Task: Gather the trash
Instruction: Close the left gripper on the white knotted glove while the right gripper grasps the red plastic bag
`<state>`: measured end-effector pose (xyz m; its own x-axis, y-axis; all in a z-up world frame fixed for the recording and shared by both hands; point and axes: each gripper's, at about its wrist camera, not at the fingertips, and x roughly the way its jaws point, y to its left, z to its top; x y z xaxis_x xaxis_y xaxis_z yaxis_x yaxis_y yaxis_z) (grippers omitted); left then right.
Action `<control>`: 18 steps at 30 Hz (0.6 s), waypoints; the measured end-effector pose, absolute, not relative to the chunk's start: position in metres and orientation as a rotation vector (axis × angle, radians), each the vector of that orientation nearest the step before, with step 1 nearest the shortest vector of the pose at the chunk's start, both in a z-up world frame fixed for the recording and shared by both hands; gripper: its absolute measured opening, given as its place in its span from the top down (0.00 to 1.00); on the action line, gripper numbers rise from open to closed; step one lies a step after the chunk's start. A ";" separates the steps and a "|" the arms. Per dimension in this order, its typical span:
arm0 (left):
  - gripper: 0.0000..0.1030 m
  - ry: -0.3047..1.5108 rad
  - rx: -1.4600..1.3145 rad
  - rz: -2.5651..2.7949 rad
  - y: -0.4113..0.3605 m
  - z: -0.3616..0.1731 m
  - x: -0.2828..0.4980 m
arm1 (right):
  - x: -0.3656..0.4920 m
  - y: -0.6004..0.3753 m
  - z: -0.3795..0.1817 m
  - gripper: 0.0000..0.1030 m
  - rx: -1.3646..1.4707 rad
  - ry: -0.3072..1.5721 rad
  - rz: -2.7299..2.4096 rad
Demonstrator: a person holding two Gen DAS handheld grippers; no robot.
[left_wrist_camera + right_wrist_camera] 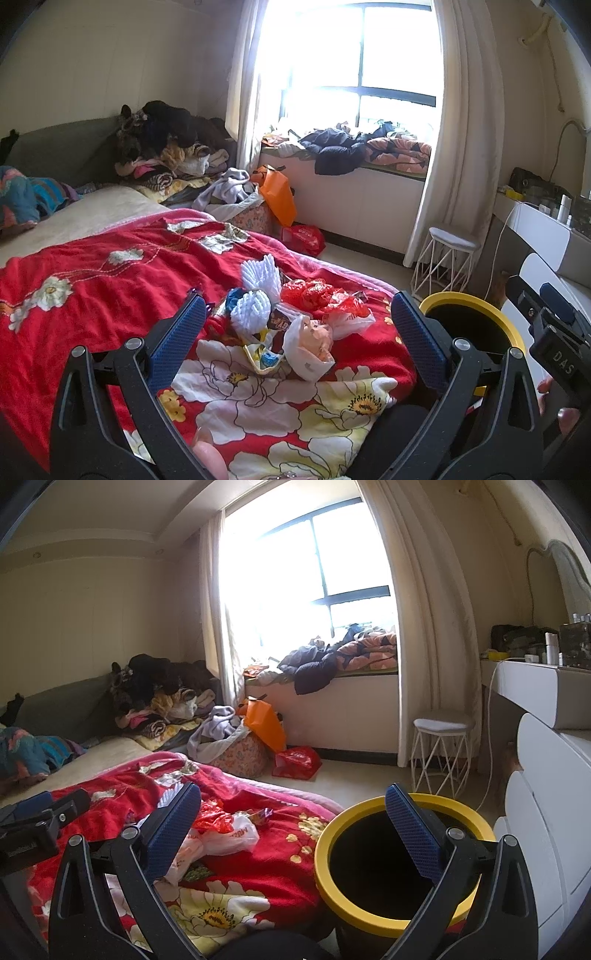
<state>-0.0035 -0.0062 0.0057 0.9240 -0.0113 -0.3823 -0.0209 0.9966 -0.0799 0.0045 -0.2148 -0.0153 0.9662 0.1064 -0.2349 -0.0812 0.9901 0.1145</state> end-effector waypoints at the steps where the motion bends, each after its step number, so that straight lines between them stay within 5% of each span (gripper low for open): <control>1: 0.10 0.402 -0.084 0.007 -0.006 0.004 -0.002 | 0.005 -0.213 -0.016 0.06 0.102 0.248 0.107; 18: 0.10 0.448 -0.165 0.134 0.046 -0.001 0.014 | 0.043 -0.150 -0.014 0.06 0.018 0.398 0.402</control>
